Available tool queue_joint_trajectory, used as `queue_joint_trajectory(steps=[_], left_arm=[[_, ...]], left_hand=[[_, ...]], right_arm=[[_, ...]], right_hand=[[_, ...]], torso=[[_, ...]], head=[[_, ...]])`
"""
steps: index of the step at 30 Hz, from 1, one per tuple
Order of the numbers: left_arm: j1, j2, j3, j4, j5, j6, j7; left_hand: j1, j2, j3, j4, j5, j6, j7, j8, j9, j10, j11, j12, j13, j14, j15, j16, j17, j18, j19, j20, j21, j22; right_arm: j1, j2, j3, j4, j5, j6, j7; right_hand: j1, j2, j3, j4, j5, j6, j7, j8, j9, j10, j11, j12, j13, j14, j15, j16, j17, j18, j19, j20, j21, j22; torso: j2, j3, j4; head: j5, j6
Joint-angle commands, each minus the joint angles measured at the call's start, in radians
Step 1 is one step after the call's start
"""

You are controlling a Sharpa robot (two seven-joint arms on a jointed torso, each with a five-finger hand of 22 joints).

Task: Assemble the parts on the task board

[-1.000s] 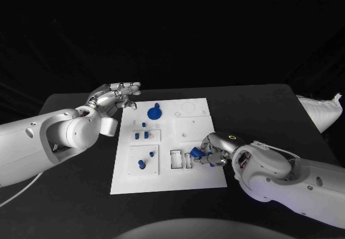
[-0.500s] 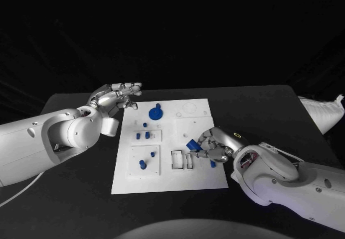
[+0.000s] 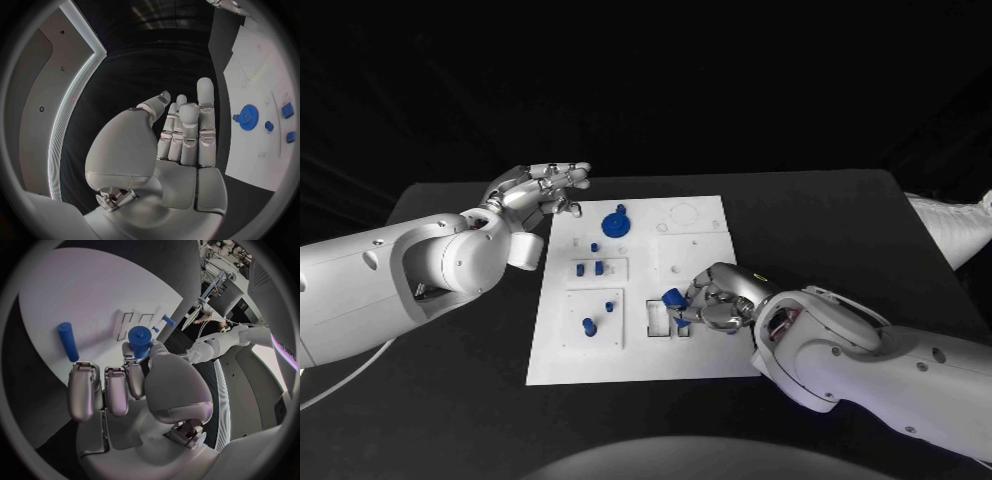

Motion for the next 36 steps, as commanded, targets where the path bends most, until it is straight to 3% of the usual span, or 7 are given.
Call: queue_joint_trajectory(steps=[1,19,21,24,26,33,36], left_arm=[[0.001,0.001,0.001,0.004,0.002,0.02,0.003],[0.001,-0.001,0.001,0.009,0.002,0.02,0.002],[0.001,-0.001,0.001,0.01,0.002,0.02,0.002],[0.001,-0.002,0.001,0.01,0.002,0.019,0.002],[0.001,-0.003,0.001,0.01,0.002,0.019,0.002],[0.001,-0.004,0.001,0.012,0.002,0.02,0.003],[0.001,-0.004,0.001,0.012,0.002,0.021,0.003]], left_hand=[[-0.004,0.008,-0.002,-0.005,-0.003,-0.009,0.002,-0.004,0.0,-0.011,0.0,0.006,0.002,-0.007,0.002,-0.004,-0.003,0.017,0.004,0.005,-0.005,-0.002],[-0.002,0.011,0.0,-0.006,-0.003,-0.01,0.002,-0.004,-0.001,-0.014,0.0,0.008,0.002,-0.008,0.002,-0.004,-0.005,0.018,0.004,0.006,-0.006,-0.002],[-0.002,0.011,0.0,-0.006,-0.003,-0.01,0.002,-0.004,-0.001,-0.014,0.0,0.008,0.002,-0.008,0.002,-0.004,-0.005,0.018,0.004,0.006,-0.006,-0.002],[-0.002,0.011,0.0,-0.006,-0.003,-0.01,0.002,-0.004,-0.001,-0.014,0.0,0.008,0.002,-0.008,0.002,-0.004,-0.005,0.018,0.004,0.006,-0.006,-0.002],[-0.002,0.011,0.0,-0.006,-0.003,-0.01,0.002,-0.004,-0.001,-0.014,0.0,0.008,0.002,-0.008,0.002,-0.004,-0.005,0.018,0.004,0.006,-0.006,-0.002],[-0.002,0.011,0.0,-0.006,-0.003,-0.01,0.002,-0.004,-0.001,-0.014,0.0,0.008,0.002,-0.008,0.002,-0.004,-0.005,0.018,0.004,0.006,-0.006,-0.002],[-0.002,0.011,0.0,-0.006,-0.003,-0.01,0.002,-0.004,-0.001,-0.014,0.0,0.008,0.002,-0.008,0.002,-0.004,-0.005,0.018,0.004,0.006,-0.006,-0.002]], right_arm=[[0.002,0.015,0.0,-0.003,0.07,0.075,-0.028],[0.009,0.057,0.0,-0.031,0.058,0.095,-0.054],[0.01,0.061,0.0,-0.035,0.055,0.089,-0.054],[0.011,0.066,0.0,-0.041,0.045,0.078,-0.053],[0.012,0.067,0.0,-0.043,0.036,0.074,-0.053],[0.013,0.067,0.0,-0.043,0.01,0.072,-0.048],[0.014,0.064,0.0,-0.038,0.006,0.07,-0.032]], right_hand=[[-0.017,-0.004,-0.005,0.003,0.005,0.059,-0.049,0.021,0.039,0.009,-0.008,0.003,0.05,0.081,-0.009,0.004,0.129,-0.018,0.01,-0.007,0.005,0.003],[-0.085,0.004,-0.03,0.005,0.004,0.077,-0.059,0.037,0.058,0.016,-0.017,0.003,0.058,0.081,-0.018,0.004,0.131,-0.018,0.01,-0.016,0.005,0.004],[-0.138,0.001,-0.062,0.003,-0.054,0.077,-0.06,0.04,0.062,0.016,-0.017,-0.002,0.057,0.081,-0.018,0.003,0.129,-0.018,0.01,-0.016,0.004,0.003],[-0.249,-0.016,-0.145,0.005,-0.26,0.065,-0.056,0.039,0.07,0.004,-0.014,-0.025,0.045,0.079,-0.016,-0.001,0.123,-0.016,0.004,-0.015,-0.005,-0.009],[-0.282,-0.019,-0.173,0.007,-0.31,0.059,-0.054,0.039,0.074,-0.002,-0.013,-0.038,0.038,0.079,-0.014,-0.003,0.121,-0.015,0.002,-0.014,-0.008,-0.014],[-0.294,-0.013,-0.188,0.007,-0.305,0.055,-0.053,0.04,0.078,-0.008,-0.011,-0.052,0.029,0.077,-0.013,-0.007,0.115,-0.014,0.0,-0.012,-0.013,-0.02],[-0.241,-0.014,-0.187,-0.012,-0.272,0.053,-0.053,0.043,0.083,-0.007,-0.011,-0.053,0.032,0.077,-0.013,-0.007,0.115,-0.014,0.0,-0.011,-0.013,-0.019]], torso=[[-0.001,-0.0006,0.0007],[0.0,0.0004,0.0007],[0.001,-0.0001,0.0017],[0.0,0.0007,0.0001],[0.0,0.002,-0.0016],[0.001,0.0019,-0.0022],[0.0,0.0026,-0.0022]], head=[[0.0,-0.005],[0.015,-0.007],[0.011,-0.006],[0.01,-0.004],[0.013,-0.004],[0.015,-0.005],[0.017,-0.005]])
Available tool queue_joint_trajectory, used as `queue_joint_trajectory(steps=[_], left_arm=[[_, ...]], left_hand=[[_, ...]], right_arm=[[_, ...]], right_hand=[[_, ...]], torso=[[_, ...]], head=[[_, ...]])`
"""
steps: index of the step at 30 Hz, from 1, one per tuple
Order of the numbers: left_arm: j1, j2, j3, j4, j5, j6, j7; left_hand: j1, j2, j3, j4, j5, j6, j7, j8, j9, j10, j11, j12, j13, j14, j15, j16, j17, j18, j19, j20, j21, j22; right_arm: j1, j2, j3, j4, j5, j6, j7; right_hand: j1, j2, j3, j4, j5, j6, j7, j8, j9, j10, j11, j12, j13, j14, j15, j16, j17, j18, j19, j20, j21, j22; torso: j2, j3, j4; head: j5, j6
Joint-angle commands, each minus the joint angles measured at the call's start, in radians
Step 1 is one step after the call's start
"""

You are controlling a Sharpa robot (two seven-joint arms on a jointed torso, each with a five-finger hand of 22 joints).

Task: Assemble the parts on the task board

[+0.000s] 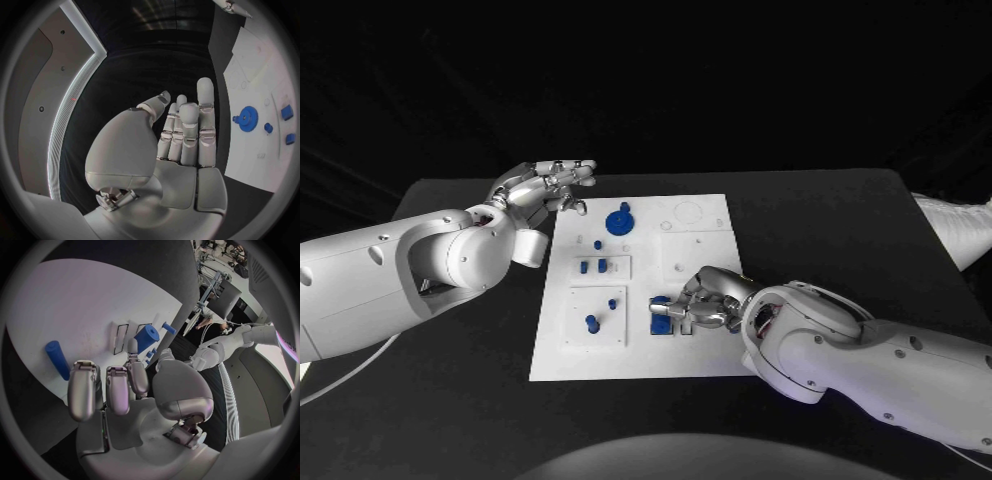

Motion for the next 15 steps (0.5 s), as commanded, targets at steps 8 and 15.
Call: queue_joint_trajectory(steps=[8,15], left_arm=[[0.001,-0.001,0.0,0.003,0.002,0.02,0.006],[0.001,-0.001,0.0,0.003,0.002,0.02,0.006]], left_hand=[[-0.002,0.011,0.0,-0.006,-0.003,-0.007,-0.001,-0.004,0.0,-0.007,0.0,0.003,0.001,-0.005,-0.001,-0.004,-0.002,0.018,0.004,0.006,-0.006,-0.001],[-0.002,0.012,0.001,-0.007,-0.003,-0.009,-0.001,-0.004,-0.001,-0.01,0.001,0.004,0.002,-0.006,-0.001,-0.004,-0.003,0.018,0.004,0.006,-0.006,-0.001]], right_arm=[[0.0,-0.013,0.0,0.019,-0.043,-0.003,0.048],[0.0,-0.012,0.0,0.018,-0.075,0.004,0.034]], right_hand=[[0.255,-0.005,0.041,-0.126,0.035,-0.01,0.0,0.009,0.017,0.006,-0.003,0.002,0.049,0.079,0.003,0.0,0.122,-0.015,0.007,-0.003,0.0,0.009],[0.339,-0.007,0.073,-0.186,0.022,-0.008,-0.005,0.013,0.022,0.012,-0.007,0.009,0.058,0.081,0.0,0.004,0.13,-0.017,0.01,-0.005,0.006,0.019]], torso=[[0.0,0.0014,0.0001],[0.001,0.0006,-0.0006]], head=[[0.005,-0.002],[0.006,-0.004]])
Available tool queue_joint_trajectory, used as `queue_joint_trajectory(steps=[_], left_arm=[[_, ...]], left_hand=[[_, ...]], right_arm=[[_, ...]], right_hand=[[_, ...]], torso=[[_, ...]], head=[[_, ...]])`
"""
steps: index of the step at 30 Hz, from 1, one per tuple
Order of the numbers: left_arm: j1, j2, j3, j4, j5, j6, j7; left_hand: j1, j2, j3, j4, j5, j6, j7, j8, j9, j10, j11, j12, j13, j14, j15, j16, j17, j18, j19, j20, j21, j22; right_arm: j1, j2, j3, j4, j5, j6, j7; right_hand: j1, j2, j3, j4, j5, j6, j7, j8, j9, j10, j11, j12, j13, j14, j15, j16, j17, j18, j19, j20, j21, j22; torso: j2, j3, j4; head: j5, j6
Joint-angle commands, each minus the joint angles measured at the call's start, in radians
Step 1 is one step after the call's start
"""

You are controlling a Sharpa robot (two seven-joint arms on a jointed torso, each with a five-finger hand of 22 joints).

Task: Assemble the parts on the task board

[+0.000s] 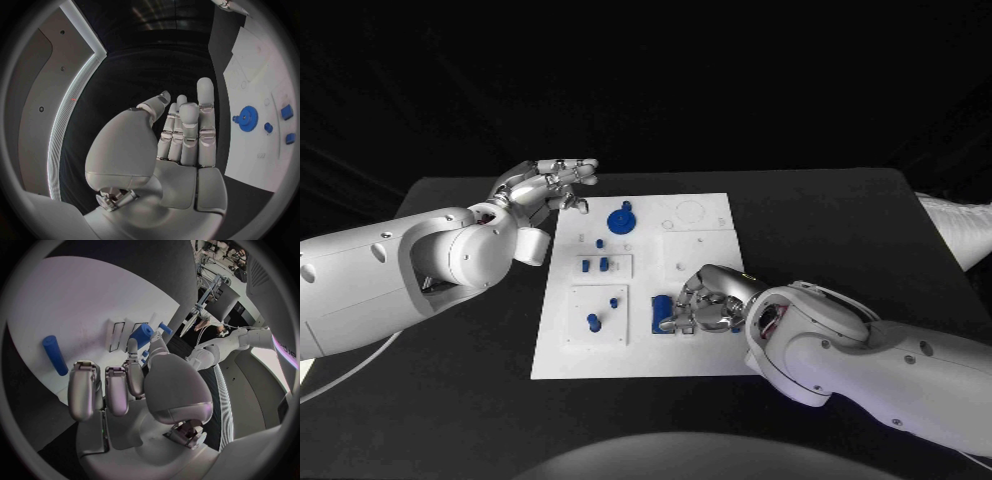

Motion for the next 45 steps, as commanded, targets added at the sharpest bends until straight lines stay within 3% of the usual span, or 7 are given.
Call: queue_joint_trajectory(steps=[1,6,14,28,38,41,45], left_arm=[[0.001,0.001,0.0,0.002,0.002,0.02,0.006],[0.001,0.001,0.0,0.002,0.002,0.02,0.006],[0.001,0.003,0.0,0.0,0.002,0.02,0.006],[0.001,0.0,0.0,-0.001,0.002,0.018,0.005],[0.001,-0.002,0.0,-0.001,0.002,0.018,0.004],[0.001,-0.004,0.0,-0.001,0.002,0.018,0.004],[0.001,-0.008,0.0,0.001,0.002,0.017,0.004]], left_hand=[[-0.002,0.012,0.001,-0.007,-0.003,-0.009,-0.001,-0.004,-0.001,-0.007,-0.003,0.004,0.002,-0.006,-0.001,-0.004,-0.001,0.018,0.004,0.006,-0.006,-0.001],[-0.002,0.012,0.001,-0.007,-0.003,-0.009,-0.001,-0.004,-0.001,-0.007,-0.003,0.004,0.002,-0.006,-0.001,-0.004,-0.001,0.018,0.004,0.006,-0.006,-0.001],[-0.002,0.012,0.001,-0.007,-0.003,-0.009,-0.001,-0.004,-0.001,-0.007,-0.003,0.004,0.002,-0.006,-0.001,-0.004,-0.001,0.018,0.004,0.006,-0.006,-0.001],[-0.002,0.012,0.001,-0.007,-0.003,-0.009,-0.001,-0.004,-0.001,-0.007,-0.003,0.004,0.002,-0.006,-0.001,-0.004,-0.001,0.018,0.004,0.006,-0.006,-0.001],[-0.002,0.012,0.001,-0.007,-0.003,-0.009,-0.001,-0.004,-0.001,-0.007,-0.003,0.004,0.002,-0.006,-0.001,-0.004,-0.001,0.018,0.004,0.006,-0.006,-0.001],[-0.002,0.012,0.001,-0.007,-0.003,-0.009,-0.001,-0.004,-0.001,-0.007,-0.003,0.004,0.002,-0.006,-0.001,-0.004,-0.001,0.018,0.004,0.006,-0.006,-0.001],[-0.002,0.012,0.001,-0.007,-0.003,-0.009,-0.001,-0.004,-0.001,-0.007,-0.003,0.004,0.002,-0.006,-0.001,-0.004,-0.001,0.018,0.004,0.006,-0.006,-0.001]], right_arm=[[0.0,0.002,0.0,-0.002,-0.043,0.003,0.001],[0.0,0.005,0.0,-0.009,-0.053,0.0,-0.016],[0.0,0.01,0.0,-0.017,-0.046,0.028,-0.019],[0.0,0.0,0.0,-0.016,-0.047,0.091,-0.015],[0.0,-0.036,0.0,0.005,-0.035,-0.007,0.066],[0.0,-0.073,0.0,0.022,-0.005,-0.047,0.133],[0.003,-0.142,0.001,0.052,0.037,-0.092,0.224]], right_hand=[[0.024,0.018,0.004,-0.008,-0.004,-0.001,-0.004,0.005,0.001,0.01,-0.005,-0.003,0.05,0.079,-0.002,0.005,0.131,-0.017,0.011,-0.005,0.006,0.003],[0.016,0.041,0.015,-0.002,0.003,0.003,-0.006,0.006,0.002,0.015,-0.006,0.004,0.056,0.08,-0.003,0.007,0.133,-0.018,0.012,-0.006,0.008,0.007],[0.011,0.047,0.018,0.001,0.01,0.005,-0.007,0.006,0.003,0.019,-0.008,0.01,0.061,0.08,-0.004,0.009,0.137,-0.019,0.014,-0.007,0.011,0.012],[0.042,0.012,0.023,-0.042,-0.06,0.007,-0.007,0.006,0.006,0.019,-0.008,0.006,0.063,0.08,-0.005,0.01,0.139,-0.019,0.014,-0.009,0.011,0.013],[-0.017,-0.013,-0.003,-0.014,-0.065,0.005,-0.001,0.006,0.008,0.017,-0.002,-0.002,0.06,0.08,-0.001,0.008,0.137,-0.019,0.012,-0.006,0.009,0.011],[-0.012,-0.002,0.004,-0.013,-0.058,-0.009,0.003,-0.004,0.005,0.008,0.0,-0.018,0.05,0.079,0.001,0.005,0.133,-0.017,0.009,-0.004,0.003,0.003],[0.021,0.032,0.031,-0.025,-0.011,-0.067,0.028,-0.064,-0.021,-0.01,0.019,-0.05,0.033,0.078,0.016,0.003,0.131,-0.016,0.004,0.006,-0.004,-0.007]], torso=[[0.001,-0.0008,-0.0005],[0.0,-0.0008,-0.0003],[0.0,-0.0003,0.0002],[0.0,0.0,-0.0007],[0.001,0.0001,-0.0002],[-0.001,-0.0004,-0.0016],[-0.001,-0.001,-0.0039]], head=[[0.001,-0.001],[-0.002,-0.002],[-0.002,-0.003],[0.0,-0.005],[0.001,-0.007],[0.003,-0.006],[-0.002,-0.003]])
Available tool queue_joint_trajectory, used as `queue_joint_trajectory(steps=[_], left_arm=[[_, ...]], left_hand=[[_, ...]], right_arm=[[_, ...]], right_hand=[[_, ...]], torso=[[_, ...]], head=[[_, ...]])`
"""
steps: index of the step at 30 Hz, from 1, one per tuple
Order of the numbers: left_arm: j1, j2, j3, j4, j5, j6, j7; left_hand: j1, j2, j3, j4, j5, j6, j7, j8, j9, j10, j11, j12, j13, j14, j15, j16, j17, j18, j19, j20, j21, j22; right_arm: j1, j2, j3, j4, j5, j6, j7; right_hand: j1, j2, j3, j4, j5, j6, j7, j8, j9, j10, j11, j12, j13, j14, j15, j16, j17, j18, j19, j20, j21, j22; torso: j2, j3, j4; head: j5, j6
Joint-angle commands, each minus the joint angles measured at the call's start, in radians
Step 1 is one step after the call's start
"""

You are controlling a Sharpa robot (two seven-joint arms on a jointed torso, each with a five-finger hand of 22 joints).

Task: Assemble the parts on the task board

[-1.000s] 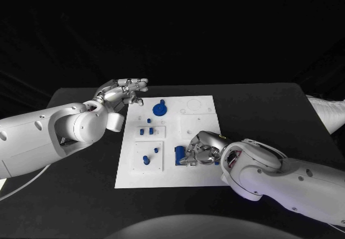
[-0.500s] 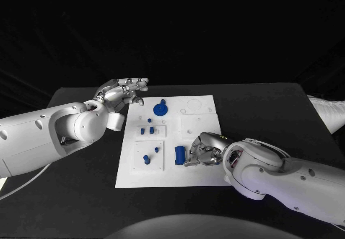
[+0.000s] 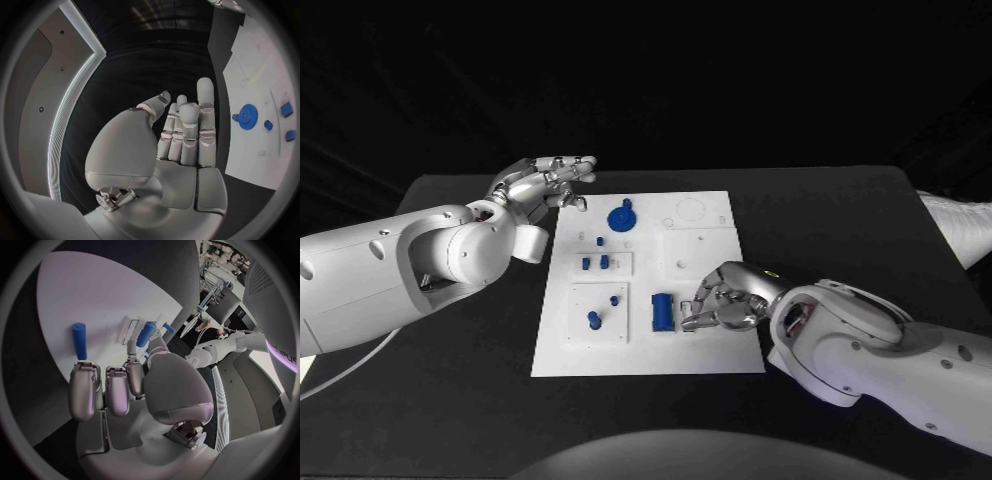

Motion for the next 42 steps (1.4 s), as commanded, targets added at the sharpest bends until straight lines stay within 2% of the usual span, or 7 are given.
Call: queue_joint_trajectory(steps=[1,6,9,17,21,28,42], left_arm=[[0.001,-0.002,0.0,0.003,0.002,0.017,0.005],[0.001,-0.007,0.0,0.006,0.002,0.017,0.005],[0.001,-0.008,0.0,0.006,0.002,0.019,0.005],[0.001,-0.007,0.0,0.005,0.002,0.022,0.005],[0.001,-0.007,0.0,0.005,0.002,0.023,0.005],[0.001,-0.008,0.0,0.006,0.002,0.024,0.005],[0.0,-0.01,0.0,0.005,0.001,0.025,0.004]], left_hand=[[-0.002,0.012,0.001,-0.007,-0.003,-0.009,-0.001,-0.004,-0.001,-0.007,-0.003,0.004,0.001,-0.006,-0.001,-0.004,-0.001,0.018,0.004,0.006,-0.006,-0.001],[-0.002,0.012,0.001,-0.007,-0.003,-0.009,-0.001,-0.004,-0.001,-0.007,-0.003,0.004,0.001,-0.006,-0.001,-0.004,-0.001,0.018,0.004,0.006,-0.006,-0.001],[-0.002,0.012,0.001,-0.007,-0.003,-0.009,-0.001,-0.004,-0.001,-0.007,-0.003,0.004,0.001,-0.006,-0.001,-0.004,-0.001,0.018,0.004,0.006,-0.006,-0.001],[-0.002,0.012,0.001,-0.007,-0.003,-0.009,-0.001,-0.004,-0.001,-0.007,-0.003,0.004,0.001,-0.006,-0.001,-0.004,-0.001,0.018,0.004,0.006,-0.006,-0.001],[-0.002,0.012,0.001,-0.007,-0.003,-0.009,-0.001,-0.004,-0.001,-0.007,-0.003,0.004,0.001,-0.006,-0.001,-0.004,-0.001,0.018,0.004,0.006,-0.006,-0.001],[-0.002,0.012,0.001,-0.007,-0.003,-0.009,-0.001,-0.004,-0.001,-0.007,-0.003,0.004,0.001,-0.006,-0.001,-0.004,-0.001,0.018,0.004,0.006,-0.006,-0.001],[-0.002,0.012,0.001,-0.007,-0.003,-0.009,-0.001,-0.004,-0.001,-0.007,-0.003,0.004,0.001,-0.006,-0.001,-0.004,-0.001,0.018,0.004,0.006,-0.006,-0.001]], right_arm=[[0.004,-0.042,0.001,0.022,0.055,-0.089,0.142],[0.009,-0.116,0.001,0.037,0.03,-0.112,0.178],[0.01,-0.138,0.001,0.039,-0.015,-0.105,0.161],[0.006,-0.155,0.0,0.028,-0.114,-0.056,0.095],[0.001,-0.151,0.0,0.019,-0.164,0.004,0.03],[-0.017,-0.124,-0.001,-0.001,-0.209,0.063,-0.034],[-0.027,-0.095,-0.002,-0.016,-0.256,0.082,-0.079]], right_hand=[[0.027,0.036,0.015,-0.006,0.019,-0.024,0.014,-0.037,-0.018,-0.011,0.015,-0.024,-0.058,0.079,0.014,0.0,0.13,-0.016,0.0,0.014,-0.005,-0.003],[0.028,0.046,0.026,-0.007,0.032,-0.012,0.027,-0.107,-0.064,-0.02,0.028,-0.054,-0.075,0.078,0.026,-0.003,0.127,-0.015,-0.001,0.028,-0.006,-0.004],[0.02,0.041,0.023,-0.003,0.032,0.003,0.028,-0.123,-0.077,-0.02,0.028,-0.061,-0.078,0.078,0.026,-0.003,0.128,-0.014,-0.001,0.03,-0.006,-0.003],[-0.016,0.032,0.008,0.024,0.014,0.043,0.022,-0.141,-0.091,-0.015,0.024,-0.064,-0.079,0.079,0.023,-0.002,0.13,-0.015,0.001,0.029,-0.005,-0.001],[-0.041,0.018,-0.005,0.043,0.004,0.056,0.019,-0.148,-0.092,-0.014,0.021,-0.068,-0.08,0.079,0.022,-0.002,0.13,-0.014,0.0,0.027,-0.006,-0.002],[-0.048,0.011,-0.011,0.056,0.029,0.064,0.016,-0.155,-0.092,-0.01,0.02,-0.061,-0.074,0.079,0.02,-0.001,0.132,-0.015,0.001,0.025,-0.005,-0.001],[-0.05,0.011,-0.011,0.071,0.056,0.082,0.011,-0.156,-0.085,-0.006,0.016,-0.055,-0.068,0.08,0.017,0.001,0.135,-0.015,0.003,0.023,-0.003,0.004]], torso=[[-0.001,-0.001,-0.0026],[-0.001,-0.0013,-0.0082],[-0.001,0.0003,-0.0087],[-0.002,-0.0009,-0.0063],[-0.001,-0.0008,-0.0048],[0.0,-0.0006,-0.0038],[-0.001,-0.0006,-0.0051]], head=[[-0.006,0.004],[-0.013,0.008],[-0.016,0.009],[-0.021,0.013],[-0.02,0.012],[-0.019,0.01],[-0.016,0.006]])
